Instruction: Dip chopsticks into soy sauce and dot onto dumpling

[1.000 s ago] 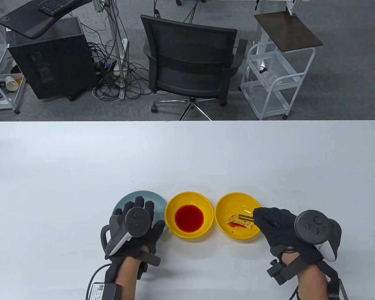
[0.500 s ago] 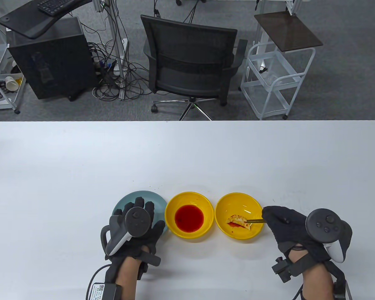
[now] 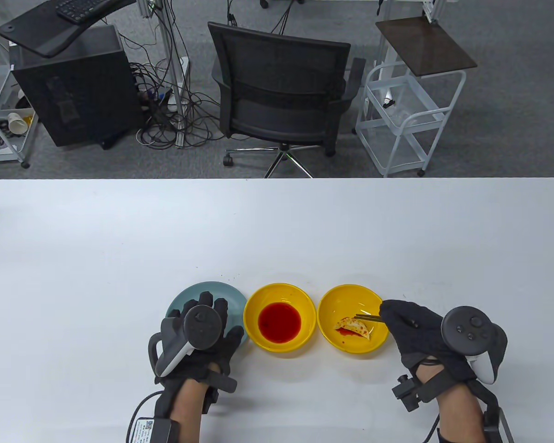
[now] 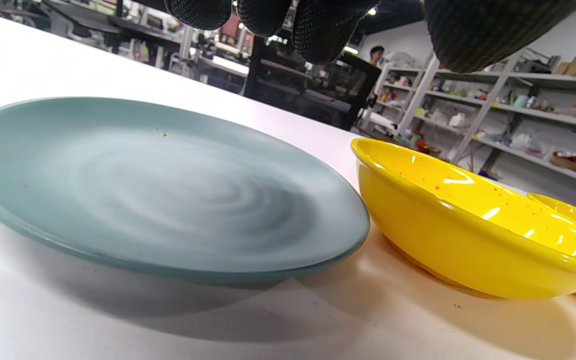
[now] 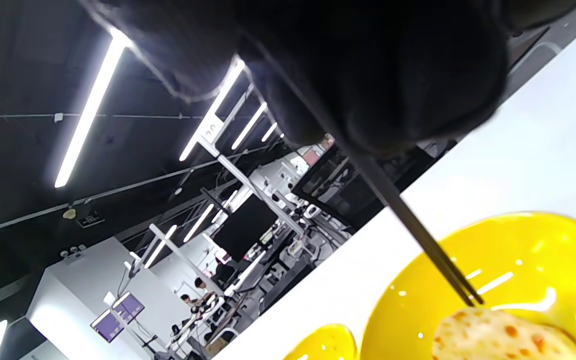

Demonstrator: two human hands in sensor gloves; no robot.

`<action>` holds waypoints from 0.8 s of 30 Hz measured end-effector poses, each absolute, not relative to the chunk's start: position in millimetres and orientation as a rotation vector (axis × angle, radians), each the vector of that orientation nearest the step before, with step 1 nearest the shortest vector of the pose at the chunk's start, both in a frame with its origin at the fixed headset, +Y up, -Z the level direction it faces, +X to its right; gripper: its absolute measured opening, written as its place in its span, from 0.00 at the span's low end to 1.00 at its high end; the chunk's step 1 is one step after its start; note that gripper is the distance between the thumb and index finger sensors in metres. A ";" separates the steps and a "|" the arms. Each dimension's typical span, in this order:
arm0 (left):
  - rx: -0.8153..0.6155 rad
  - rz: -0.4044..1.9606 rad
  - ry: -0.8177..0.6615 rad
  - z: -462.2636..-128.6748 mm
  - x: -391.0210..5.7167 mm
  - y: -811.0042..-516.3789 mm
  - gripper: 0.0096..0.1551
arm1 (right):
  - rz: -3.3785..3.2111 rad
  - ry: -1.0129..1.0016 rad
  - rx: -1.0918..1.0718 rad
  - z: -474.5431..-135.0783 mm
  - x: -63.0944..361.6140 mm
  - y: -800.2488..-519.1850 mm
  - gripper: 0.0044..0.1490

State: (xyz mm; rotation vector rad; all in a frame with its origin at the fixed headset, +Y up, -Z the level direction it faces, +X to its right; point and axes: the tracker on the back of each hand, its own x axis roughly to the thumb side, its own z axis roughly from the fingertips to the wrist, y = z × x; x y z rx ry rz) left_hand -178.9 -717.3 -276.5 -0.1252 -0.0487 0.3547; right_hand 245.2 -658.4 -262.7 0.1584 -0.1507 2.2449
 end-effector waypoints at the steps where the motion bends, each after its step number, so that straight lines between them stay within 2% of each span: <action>1: -0.125 0.358 -0.047 -276.3 -179.2 -717.4 0.47 | 2.241 -0.150 0.153 -262.1 247.3 -657.5 0.34; 7: -0.129 0.358 -0.049 -276.5 -178.9 -717.4 0.47 | 2.231 -0.180 0.143 -258.3 252.1 -652.3 0.34; 12: -0.134 0.358 -0.048 -276.4 -179.1 -717.7 0.47 | 2.200 -0.216 0.270 -253.9 241.3 -647.3 0.34; 24: -0.139 0.363 -0.046 -276.7 -179.9 -718.5 0.48 | 2.278 -0.141 0.262 -254.1 237.3 -649.3 0.34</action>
